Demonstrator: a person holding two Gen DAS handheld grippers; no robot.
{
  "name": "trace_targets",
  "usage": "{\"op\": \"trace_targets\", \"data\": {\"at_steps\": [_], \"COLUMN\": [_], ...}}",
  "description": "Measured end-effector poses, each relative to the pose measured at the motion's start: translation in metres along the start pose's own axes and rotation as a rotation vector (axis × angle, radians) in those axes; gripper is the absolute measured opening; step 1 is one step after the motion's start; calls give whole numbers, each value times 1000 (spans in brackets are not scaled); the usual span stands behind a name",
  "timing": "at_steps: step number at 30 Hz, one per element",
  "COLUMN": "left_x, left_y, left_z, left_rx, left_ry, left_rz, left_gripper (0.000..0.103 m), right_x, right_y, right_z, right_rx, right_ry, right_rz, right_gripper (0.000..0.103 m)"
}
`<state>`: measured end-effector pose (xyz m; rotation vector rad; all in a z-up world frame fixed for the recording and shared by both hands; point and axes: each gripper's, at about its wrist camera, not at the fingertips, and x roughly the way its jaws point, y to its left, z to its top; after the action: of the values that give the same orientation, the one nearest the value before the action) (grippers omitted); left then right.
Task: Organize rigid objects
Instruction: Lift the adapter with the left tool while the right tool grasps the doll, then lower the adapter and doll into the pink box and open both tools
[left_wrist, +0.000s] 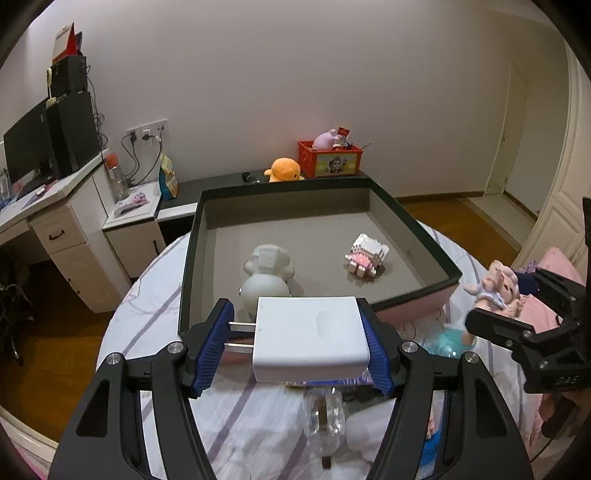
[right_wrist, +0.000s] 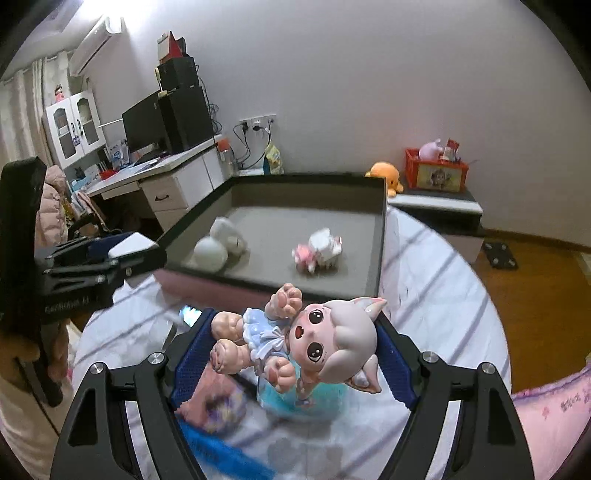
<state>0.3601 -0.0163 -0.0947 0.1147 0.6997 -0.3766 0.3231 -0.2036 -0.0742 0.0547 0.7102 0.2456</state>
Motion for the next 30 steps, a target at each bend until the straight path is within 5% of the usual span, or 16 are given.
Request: {"op": "trace_targets", "data": {"at_steps": [12, 19, 26, 30], "left_x": [38, 85, 107, 105], "left_y": [0, -2, -4, -4], "left_z": [50, 70, 58, 56], "left_rx": [15, 28, -11, -18], "left_ry": [-20, 49, 110, 99], "left_rz": [51, 133, 128, 166], "left_gripper": [67, 67, 68, 81], "right_x": [40, 82, 98, 99], "right_y": [-12, -16, -20, -21], "right_z": [50, 58, 51, 48], "right_rx": [3, 10, 18, 23], "right_ry": [-43, 32, 87, 93], "right_rz": [-51, -97, -112, -122], "right_gripper": [82, 82, 82, 83]}}
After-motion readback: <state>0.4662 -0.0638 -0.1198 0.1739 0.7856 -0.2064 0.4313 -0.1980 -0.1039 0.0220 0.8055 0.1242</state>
